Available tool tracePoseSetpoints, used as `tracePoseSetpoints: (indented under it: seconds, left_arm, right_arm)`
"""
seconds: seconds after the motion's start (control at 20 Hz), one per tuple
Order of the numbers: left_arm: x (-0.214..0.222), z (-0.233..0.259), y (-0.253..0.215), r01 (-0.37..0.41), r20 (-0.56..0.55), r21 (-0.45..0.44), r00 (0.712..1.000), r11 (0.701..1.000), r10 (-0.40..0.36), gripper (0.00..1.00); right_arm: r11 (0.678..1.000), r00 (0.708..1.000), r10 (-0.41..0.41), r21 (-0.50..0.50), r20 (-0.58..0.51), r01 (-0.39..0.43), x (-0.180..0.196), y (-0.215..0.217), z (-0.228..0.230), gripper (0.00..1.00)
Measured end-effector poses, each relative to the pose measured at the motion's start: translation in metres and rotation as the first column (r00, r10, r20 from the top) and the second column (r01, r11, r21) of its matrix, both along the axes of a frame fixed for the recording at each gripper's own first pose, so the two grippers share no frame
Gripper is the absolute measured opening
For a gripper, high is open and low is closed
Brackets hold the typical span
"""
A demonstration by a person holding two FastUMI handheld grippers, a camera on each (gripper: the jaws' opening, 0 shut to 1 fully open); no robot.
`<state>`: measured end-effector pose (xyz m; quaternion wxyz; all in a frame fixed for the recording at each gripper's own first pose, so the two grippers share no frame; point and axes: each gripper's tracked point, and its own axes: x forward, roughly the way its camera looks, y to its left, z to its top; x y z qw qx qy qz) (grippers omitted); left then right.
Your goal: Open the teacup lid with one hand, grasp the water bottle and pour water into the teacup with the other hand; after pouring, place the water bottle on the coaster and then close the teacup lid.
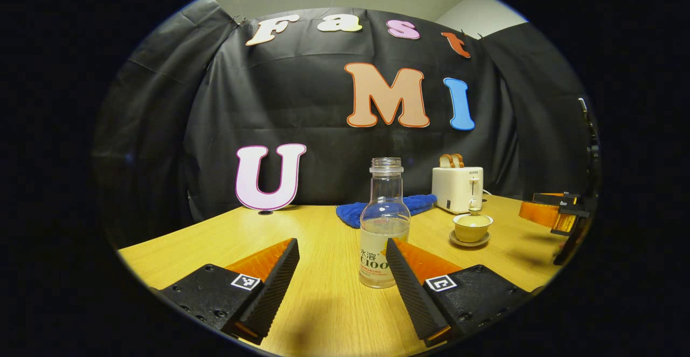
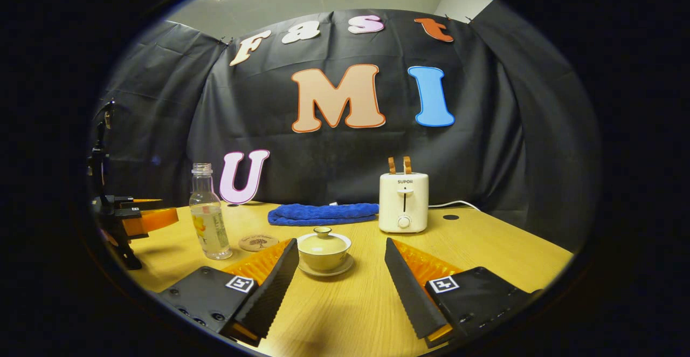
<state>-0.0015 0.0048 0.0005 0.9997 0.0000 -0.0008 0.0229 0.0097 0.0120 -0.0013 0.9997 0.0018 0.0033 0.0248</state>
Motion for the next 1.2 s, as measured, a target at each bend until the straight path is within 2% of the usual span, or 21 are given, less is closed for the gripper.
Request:
tracePoseSetpoints:
  seconds: [0.1, 0.15, 0.2, 0.25, 0.35, 0.65, 0.7, 1.0, 1.2]
  left_arm:
    - [-0.001, 0.000, 0.000, 0.000, -0.001, 0.000, 1.000, 1.000, 0.000, 0.95]
    - [0.000, 0.000, 0.000, 0.000, -0.001, 0.000, 1.000, 1.000, 0.000, 0.95]
    - [-0.001, 0.000, 0.000, -0.001, -0.001, 0.000, 1.000, 1.000, 0.001, 0.95]
    - [0.000, -0.001, 0.001, -0.001, -0.001, 0.000, 1.000, 1.000, 0.001, 0.95]
    - [0.001, 0.000, 0.000, -0.001, -0.001, 0.001, 1.000, 1.000, 0.001, 0.95]
    - [0.002, -0.001, 0.000, -0.001, -0.001, 0.001, 1.000, 1.000, 0.001, 0.95]
    - [0.001, 0.000, -0.001, -0.002, 0.000, 0.001, 1.000, 1.000, 0.002, 0.95]
    - [0.002, 0.000, 0.000, -0.002, 0.000, 0.000, 1.000, 1.000, 0.002, 0.95]
    - [0.001, 0.000, 0.000, -0.002, 0.000, 0.001, 1.000, 1.000, 0.002, 0.95]
  right_arm:
    - [1.000, 1.000, 0.015, 0.000, -0.004, -0.015, 0.008, 0.006, -0.001, 0.96]
    - [1.000, 1.000, 0.019, 0.000, -0.005, -0.019, 0.012, 0.007, -0.002, 1.00]
    - [1.000, 1.000, 0.025, 0.000, -0.005, -0.025, 0.017, 0.010, -0.001, 0.96]
    - [0.999, 0.999, 0.034, 0.001, -0.006, -0.034, 0.022, 0.014, -0.002, 1.00]
    - [0.999, 0.999, 0.051, 0.003, -0.014, -0.051, 0.035, 0.018, -0.005, 0.96]
    - [0.996, 0.994, 0.086, 0.000, -0.067, -0.086, 0.074, 0.032, -0.013, 1.00]
    - [0.996, 0.993, 0.088, 0.001, -0.076, -0.088, 0.082, 0.033, -0.015, 0.96]
    - [0.997, 0.988, 0.080, -0.005, -0.132, -0.082, 0.113, 0.038, -0.025, 0.96]
    - [0.997, 0.980, 0.075, -0.009, -0.182, -0.078, 0.120, 0.040, -0.033, 0.73]
